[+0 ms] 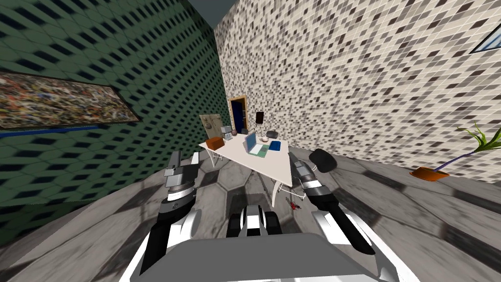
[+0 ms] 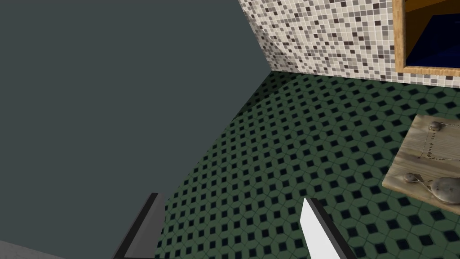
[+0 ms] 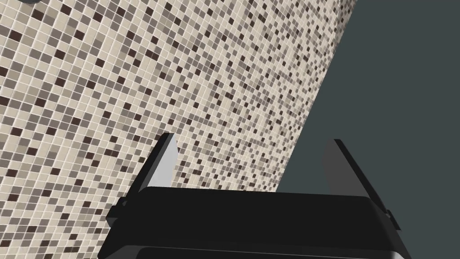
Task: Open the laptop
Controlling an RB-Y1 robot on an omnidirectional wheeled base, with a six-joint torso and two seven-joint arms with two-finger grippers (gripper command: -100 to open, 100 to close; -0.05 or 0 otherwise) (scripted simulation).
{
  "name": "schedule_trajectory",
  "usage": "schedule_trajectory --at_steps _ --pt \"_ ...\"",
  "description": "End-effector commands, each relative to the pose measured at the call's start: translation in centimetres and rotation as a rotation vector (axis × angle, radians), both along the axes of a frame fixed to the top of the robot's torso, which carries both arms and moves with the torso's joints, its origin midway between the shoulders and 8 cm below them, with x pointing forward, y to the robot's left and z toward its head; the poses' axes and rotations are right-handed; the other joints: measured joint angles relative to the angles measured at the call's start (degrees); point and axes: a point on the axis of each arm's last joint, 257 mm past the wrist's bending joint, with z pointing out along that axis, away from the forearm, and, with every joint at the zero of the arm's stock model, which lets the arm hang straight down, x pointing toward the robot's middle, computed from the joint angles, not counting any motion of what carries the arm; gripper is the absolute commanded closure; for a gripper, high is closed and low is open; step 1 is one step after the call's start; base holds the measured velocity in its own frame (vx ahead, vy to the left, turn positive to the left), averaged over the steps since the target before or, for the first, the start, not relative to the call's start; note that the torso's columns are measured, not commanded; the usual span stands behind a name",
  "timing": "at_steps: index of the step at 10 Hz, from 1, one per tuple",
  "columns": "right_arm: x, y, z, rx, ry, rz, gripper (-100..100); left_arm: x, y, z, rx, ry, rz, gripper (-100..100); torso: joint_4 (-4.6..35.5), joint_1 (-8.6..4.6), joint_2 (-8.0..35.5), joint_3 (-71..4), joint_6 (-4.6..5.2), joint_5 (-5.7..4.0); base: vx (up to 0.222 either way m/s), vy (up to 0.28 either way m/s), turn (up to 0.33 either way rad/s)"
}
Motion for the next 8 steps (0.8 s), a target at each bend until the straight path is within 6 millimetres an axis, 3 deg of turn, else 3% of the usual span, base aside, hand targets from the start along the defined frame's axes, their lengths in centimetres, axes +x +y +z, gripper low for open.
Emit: schedule_trajectory --at_steps 1,5,6,8 --pt "0.5 -2.4 -1.8 -0.161 0.074 -0.062 -100 0.0 0.0 0.0 0.000 0.000 0.000 0 0.0 -0.11 -0.1 0.0 0.00 -0.03 0.019 0.330 -0.056" --pt "0.8 -6.8 -4.3 -0.423 0.188 -0.161 -100 0.0 0.0 0.0 0.000 0.000 0.000 0 0.0 -0.05 0.1 0.0 0.00 -0.01 0.032 0.361 -0.056" --pt "0.8 -6.8 -4.3 -0.424 0.188 -0.161 -100 0.0 0.0 0.0 0.000 0.000 0.000 0 0.0 -0.18 0.0 0.0 0.00 -0.05 0.044 0.247 -0.015" --pt "0.9 -9.4 -5.5 -0.561 0.248 -0.213 -100 0.0 0.0 0.0 0.000 0.000 0.000 0 -0.1 -0.44 -0.2 -0.1 0.01 -0.15 0.098 0.238 -0.038"
